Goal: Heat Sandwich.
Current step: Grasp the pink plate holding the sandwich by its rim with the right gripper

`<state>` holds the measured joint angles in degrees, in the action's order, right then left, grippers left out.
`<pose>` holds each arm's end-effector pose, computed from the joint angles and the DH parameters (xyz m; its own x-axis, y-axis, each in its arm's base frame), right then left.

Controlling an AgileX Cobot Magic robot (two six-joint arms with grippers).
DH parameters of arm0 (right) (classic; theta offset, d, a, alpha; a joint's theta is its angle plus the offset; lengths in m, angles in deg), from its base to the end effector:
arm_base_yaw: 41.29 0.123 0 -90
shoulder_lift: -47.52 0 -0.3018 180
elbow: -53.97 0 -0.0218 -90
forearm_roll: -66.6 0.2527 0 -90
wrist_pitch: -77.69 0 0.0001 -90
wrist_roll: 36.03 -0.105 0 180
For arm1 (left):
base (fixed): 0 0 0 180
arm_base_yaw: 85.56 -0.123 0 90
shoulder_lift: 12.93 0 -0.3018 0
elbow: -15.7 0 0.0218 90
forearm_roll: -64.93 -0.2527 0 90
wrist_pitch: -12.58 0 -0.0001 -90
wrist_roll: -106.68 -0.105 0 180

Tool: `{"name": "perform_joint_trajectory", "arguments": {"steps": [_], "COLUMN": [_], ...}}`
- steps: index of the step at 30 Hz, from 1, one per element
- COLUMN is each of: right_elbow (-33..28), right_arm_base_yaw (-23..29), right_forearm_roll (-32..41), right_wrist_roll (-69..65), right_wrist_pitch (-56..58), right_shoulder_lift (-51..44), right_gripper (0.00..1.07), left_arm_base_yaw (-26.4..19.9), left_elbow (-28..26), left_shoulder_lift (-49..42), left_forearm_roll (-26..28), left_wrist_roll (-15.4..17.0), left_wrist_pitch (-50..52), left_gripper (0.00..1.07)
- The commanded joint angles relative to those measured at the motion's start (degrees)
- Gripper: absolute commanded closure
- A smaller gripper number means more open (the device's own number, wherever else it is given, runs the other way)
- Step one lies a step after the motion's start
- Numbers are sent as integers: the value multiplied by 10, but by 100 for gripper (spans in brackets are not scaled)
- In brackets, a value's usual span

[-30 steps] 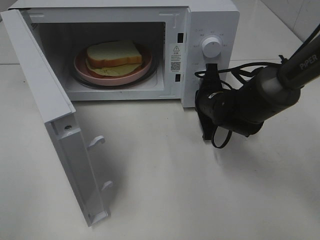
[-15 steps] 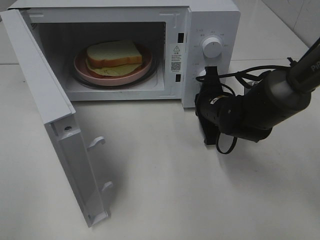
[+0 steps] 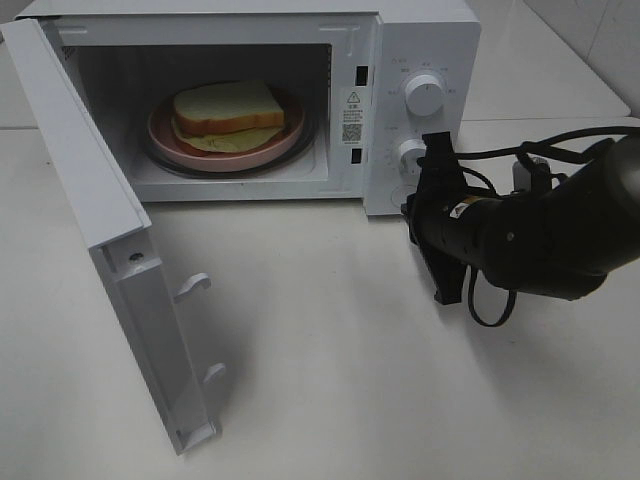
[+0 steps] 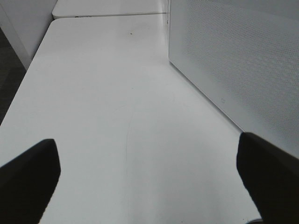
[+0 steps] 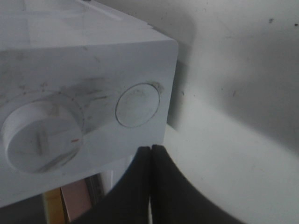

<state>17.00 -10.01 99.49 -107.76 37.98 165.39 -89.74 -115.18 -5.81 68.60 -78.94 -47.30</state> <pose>0.3210 0.1525 0.1211 -0.1670 0.9848 -0.0482 0.4550 0.1203 0.8823 -0.0069 -0.0063 0.2728 -0.4389 0.0339 -0.8979 0.0057 0.9994 0.0349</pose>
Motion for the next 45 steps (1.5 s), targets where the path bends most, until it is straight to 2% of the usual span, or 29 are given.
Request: {"name": "perform_joint_trajectory", "arguments": {"steps": [1,7,11,18,21,26,38,42,45], "right_elbow": [-25,-40,-39,-28,10,61,139,168,190], "right_arm_base_yaw": [2,2,2,-1,-1,-1,-1,-1,-1], "right_forearm_roll": [-42,-72,-72,-72,-72,-72,-73,-92,-140], "right_wrist_roll": [11,59,177,321,427,529,760,847,925], "right_wrist_pitch": [31,105,201,307,403,496,657,724,782], "right_shoulder_lift": [-39,-87,-148,-189,-191,-191,-191,-190,-190], "right_gripper": [107,107,107,107,107,107,106,106,106], "left_arm_base_yaw": [-3,-3,-3,-3,-3,-3,-3,-3,-3], "left_elbow": [2,2,2,2,2,2,2,2,2], "left_shoulder_lift": [-11,-11,-11,-11,-11,-11,-11,-11,-11], "left_forearm_roll": [2,2,2,2,2,2,2,2,2], "left_wrist_roll": [3,3,3,3,3,3,3,3,3], "left_wrist_pitch": [5,5,5,5,5,5,5,5,5], "left_gripper": [10,10,10,10,10,10,10,10,10]}}
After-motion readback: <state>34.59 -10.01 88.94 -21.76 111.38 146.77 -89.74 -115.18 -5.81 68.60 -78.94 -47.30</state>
